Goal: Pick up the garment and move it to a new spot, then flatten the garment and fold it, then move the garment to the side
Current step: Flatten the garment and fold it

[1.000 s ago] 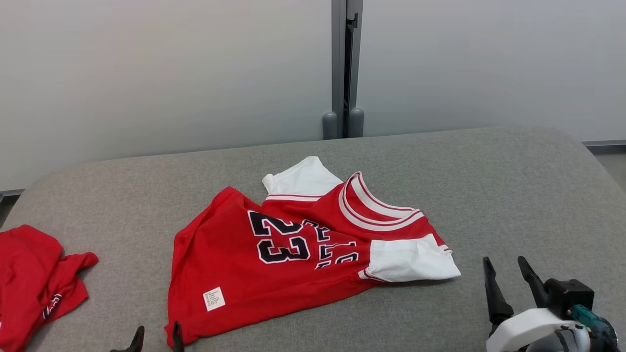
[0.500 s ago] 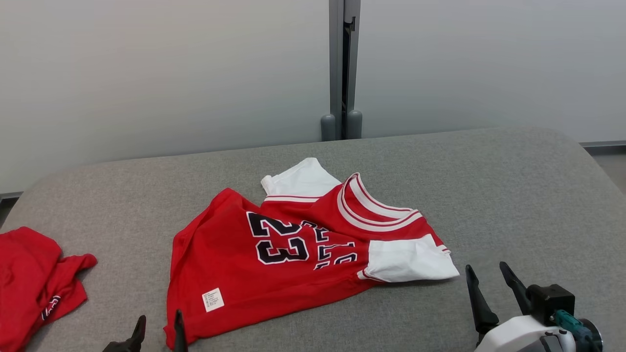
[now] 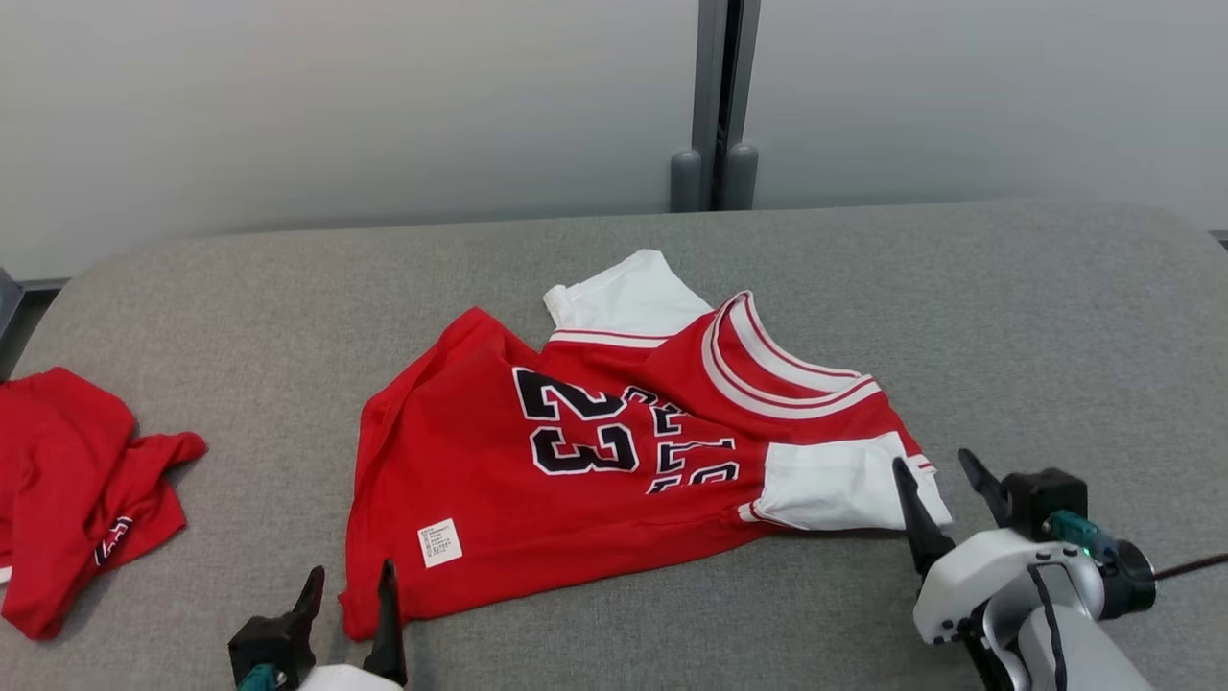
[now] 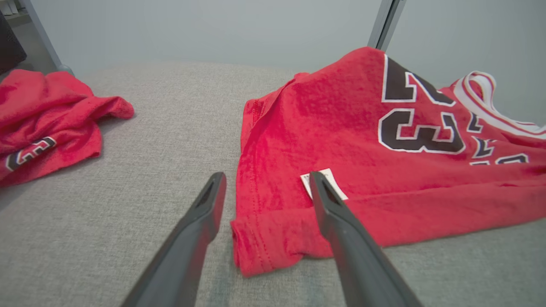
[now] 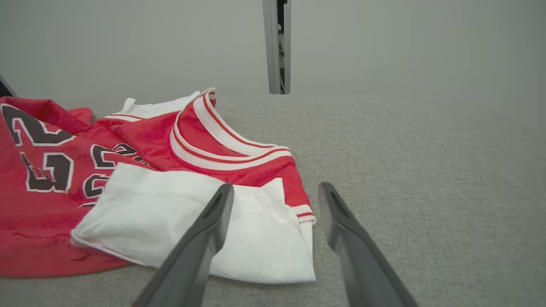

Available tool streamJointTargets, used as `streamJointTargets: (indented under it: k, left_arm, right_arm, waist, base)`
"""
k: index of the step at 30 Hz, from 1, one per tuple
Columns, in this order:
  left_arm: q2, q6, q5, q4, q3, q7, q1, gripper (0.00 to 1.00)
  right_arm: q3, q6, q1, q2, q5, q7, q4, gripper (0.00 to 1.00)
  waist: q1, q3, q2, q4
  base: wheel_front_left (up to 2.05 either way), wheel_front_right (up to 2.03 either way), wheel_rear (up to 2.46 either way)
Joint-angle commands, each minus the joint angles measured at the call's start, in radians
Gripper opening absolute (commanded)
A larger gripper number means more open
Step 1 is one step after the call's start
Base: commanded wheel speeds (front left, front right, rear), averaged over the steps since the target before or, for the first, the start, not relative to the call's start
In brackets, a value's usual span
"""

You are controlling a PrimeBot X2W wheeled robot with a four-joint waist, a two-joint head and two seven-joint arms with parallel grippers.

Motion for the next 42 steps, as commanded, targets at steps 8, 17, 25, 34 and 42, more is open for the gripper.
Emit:
streamJointTargets:
  k: [8, 17, 25, 34, 42]
  left_arm:
    - [0.004, -0.008, -0.015, 0.007, -0.041, -0.002, -0.068, 1.00]
    - [0.004, -0.003, -0.019, -0.003, -0.050, -0.002, -0.080, 1.00]
    - [0.004, -0.001, -0.030, 0.003, -0.052, -0.002, -0.082, 1.00]
    - [0.004, -0.004, -0.046, 0.014, -0.061, -0.002, -0.045, 1.00]
    - [0.004, -0.002, -0.082, 0.053, -0.063, -0.002, -0.011, 1.00]
  right_arm:
    - [0.002, 0.000, -0.142, -0.025, -0.037, 0.006, 0.167, 1.00]
    - [0.006, 0.000, -0.192, -0.029, -0.035, -0.006, 0.243, 0.93]
    - [0.013, 0.000, -0.205, -0.030, -0.027, -0.007, 0.231, 0.00]
    - [-0.012, 0.000, -0.101, -0.058, 0.003, -0.006, 0.045, 0.00]
    - [-0.045, 0.000, 0.118, -0.086, 0.025, -0.006, -0.150, 0.00]
  waist:
    - [0.0000, 0.086, 0.0000, 0.052]
    - [0.0000, 0.109, 0.0000, 0.069]
    - [0.0000, 0.124, 0.0000, 0.077]
    - [0.0000, 0.081, 0.0000, 0.053]
    - [0.0000, 0.025, 0.0000, 0.024]
  base:
    - [0.00, 0.00, 0.00]
    - [0.00, 0.00, 0.00]
    - [0.00, 0.00, 0.00]
    - [0.00, 0.00, 0.00]
    - [0.00, 0.00, 0.00]
